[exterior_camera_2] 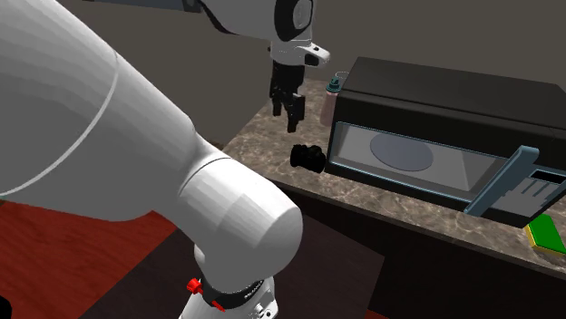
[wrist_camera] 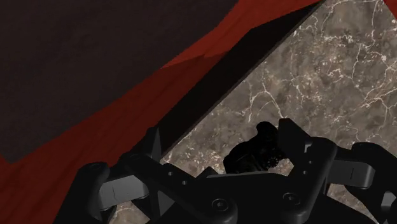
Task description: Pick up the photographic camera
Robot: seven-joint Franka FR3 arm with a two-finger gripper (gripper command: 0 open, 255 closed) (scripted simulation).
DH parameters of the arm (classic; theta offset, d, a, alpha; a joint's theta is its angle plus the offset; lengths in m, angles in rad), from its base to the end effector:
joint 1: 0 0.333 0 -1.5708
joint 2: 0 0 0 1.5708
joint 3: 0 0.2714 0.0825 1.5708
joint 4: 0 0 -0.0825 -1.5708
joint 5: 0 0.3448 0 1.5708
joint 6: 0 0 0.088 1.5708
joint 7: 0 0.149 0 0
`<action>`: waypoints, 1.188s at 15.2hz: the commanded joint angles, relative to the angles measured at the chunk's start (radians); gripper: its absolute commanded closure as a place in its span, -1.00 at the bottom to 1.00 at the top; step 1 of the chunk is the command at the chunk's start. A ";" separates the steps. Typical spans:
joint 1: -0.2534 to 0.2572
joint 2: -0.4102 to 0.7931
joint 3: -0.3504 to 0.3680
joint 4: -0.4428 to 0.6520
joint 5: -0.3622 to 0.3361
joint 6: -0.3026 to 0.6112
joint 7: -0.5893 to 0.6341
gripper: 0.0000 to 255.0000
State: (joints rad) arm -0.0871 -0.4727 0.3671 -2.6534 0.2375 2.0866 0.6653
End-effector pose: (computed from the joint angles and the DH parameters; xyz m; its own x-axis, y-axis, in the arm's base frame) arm 0.3399 0.1023 0.3149 0.8405 -0.5316 -0.1049 -0.5298 -0.8468 0.0471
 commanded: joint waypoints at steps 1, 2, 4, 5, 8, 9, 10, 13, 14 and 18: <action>-0.022 0.083 0.053 0.016 -0.009 0.086 0.108 -1.00; -0.036 0.125 0.077 0.023 -0.021 0.127 0.160 -1.00; -0.067 0.216 0.120 0.044 -0.063 0.206 0.271 -1.00; -0.085 0.263 0.140 0.057 -0.093 0.242 0.332 -1.00; -0.131 0.413 0.183 0.106 -0.223 0.338 0.537 -1.00; -0.142 0.464 0.188 0.126 -0.278 0.363 0.613 -1.00; -0.148 0.516 0.187 0.148 -0.338 0.384 0.690 -1.00; -0.126 0.663 0.140 0.225 -0.512 0.425 0.914 -1.00; -0.109 0.708 0.115 0.254 -0.561 0.433 0.980 -1.00; -0.030 0.870 0.004 0.376 -0.701 0.452 1.202 -1.00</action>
State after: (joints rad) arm -0.1368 0.3549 0.4003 -2.3083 -0.4264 2.5316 1.8058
